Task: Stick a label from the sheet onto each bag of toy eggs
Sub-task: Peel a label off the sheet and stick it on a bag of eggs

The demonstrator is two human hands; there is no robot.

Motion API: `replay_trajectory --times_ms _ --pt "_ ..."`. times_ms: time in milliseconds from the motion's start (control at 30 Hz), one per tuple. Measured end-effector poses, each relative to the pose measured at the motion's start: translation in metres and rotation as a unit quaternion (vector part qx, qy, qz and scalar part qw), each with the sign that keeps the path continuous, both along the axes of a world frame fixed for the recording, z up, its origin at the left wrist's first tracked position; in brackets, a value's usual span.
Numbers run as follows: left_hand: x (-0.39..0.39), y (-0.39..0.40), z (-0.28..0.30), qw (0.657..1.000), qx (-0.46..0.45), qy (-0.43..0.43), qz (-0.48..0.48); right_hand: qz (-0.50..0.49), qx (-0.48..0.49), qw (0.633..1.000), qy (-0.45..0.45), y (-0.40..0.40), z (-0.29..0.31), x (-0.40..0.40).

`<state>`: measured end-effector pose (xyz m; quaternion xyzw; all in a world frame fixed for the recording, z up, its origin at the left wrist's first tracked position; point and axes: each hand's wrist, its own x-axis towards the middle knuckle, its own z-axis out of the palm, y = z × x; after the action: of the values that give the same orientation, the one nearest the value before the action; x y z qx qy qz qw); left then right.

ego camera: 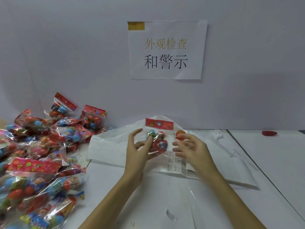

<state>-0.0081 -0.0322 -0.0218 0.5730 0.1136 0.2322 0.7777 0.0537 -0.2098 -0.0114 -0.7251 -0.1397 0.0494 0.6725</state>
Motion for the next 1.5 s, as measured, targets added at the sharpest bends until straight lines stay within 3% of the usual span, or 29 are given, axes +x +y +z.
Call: replay_trajectory --times_ms 67,200,400,567,767,933,1500 --pt "0.002 0.007 -0.004 0.996 0.05 0.016 0.066 -0.04 -0.183 0.974 -0.126 -0.003 -0.005 0.003" --pt "0.006 0.018 -0.008 0.976 0.186 0.01 0.113 0.081 -0.32 0.939 -0.102 -0.01 -0.009 0.004" --pt "0.012 0.015 -0.016 0.934 0.338 0.072 0.086 0.124 -0.39 0.897 -0.167 -0.008 -0.016 0.002" --pt "0.011 0.02 -0.034 0.848 0.522 0.093 -0.025 0.103 -0.402 0.889 -0.193 0.004 -0.029 0.005" --pt "0.011 0.017 -0.034 0.844 0.531 0.068 -0.014 0.023 -0.399 0.887 -0.231 0.02 -0.036 0.015" --pt "0.01 0.015 -0.033 0.853 0.522 0.027 -0.013 0.04 -0.298 0.927 -0.223 0.014 -0.033 0.013" --pt "0.01 0.013 -0.03 0.836 0.546 0.054 0.0 0.064 -0.293 0.929 -0.216 0.015 -0.03 0.007"
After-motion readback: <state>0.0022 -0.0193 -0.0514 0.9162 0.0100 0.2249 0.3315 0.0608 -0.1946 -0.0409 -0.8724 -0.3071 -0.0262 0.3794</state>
